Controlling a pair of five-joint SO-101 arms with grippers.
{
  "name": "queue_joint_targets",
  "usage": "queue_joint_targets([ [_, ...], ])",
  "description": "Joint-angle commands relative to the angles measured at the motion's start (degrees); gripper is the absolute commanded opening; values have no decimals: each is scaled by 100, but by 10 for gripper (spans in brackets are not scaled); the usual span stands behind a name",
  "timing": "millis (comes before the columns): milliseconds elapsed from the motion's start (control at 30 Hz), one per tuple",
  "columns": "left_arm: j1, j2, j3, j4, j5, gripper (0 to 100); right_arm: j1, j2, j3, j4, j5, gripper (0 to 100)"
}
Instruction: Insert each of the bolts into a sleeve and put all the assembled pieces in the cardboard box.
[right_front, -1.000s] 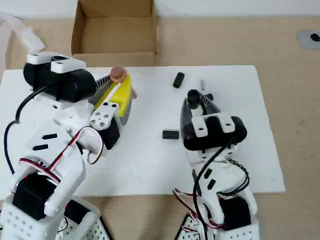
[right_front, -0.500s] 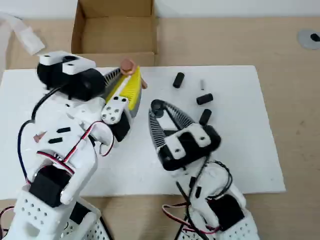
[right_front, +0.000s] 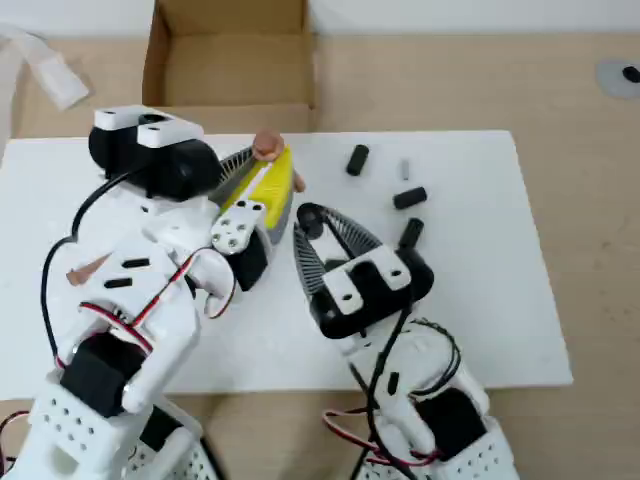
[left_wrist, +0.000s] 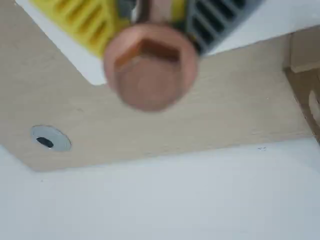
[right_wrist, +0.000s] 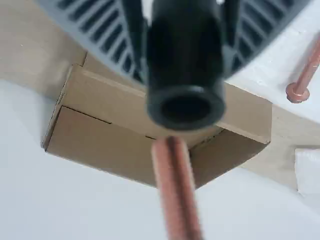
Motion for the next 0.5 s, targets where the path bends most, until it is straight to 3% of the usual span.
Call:
queue_joint_targets([
  [0,70,-31,-70,-9,26,6,-66,-382,22,-158,-53,10],
  [467,554,-31,26,123,18,7,-48,-382,22,-167,-53,10],
])
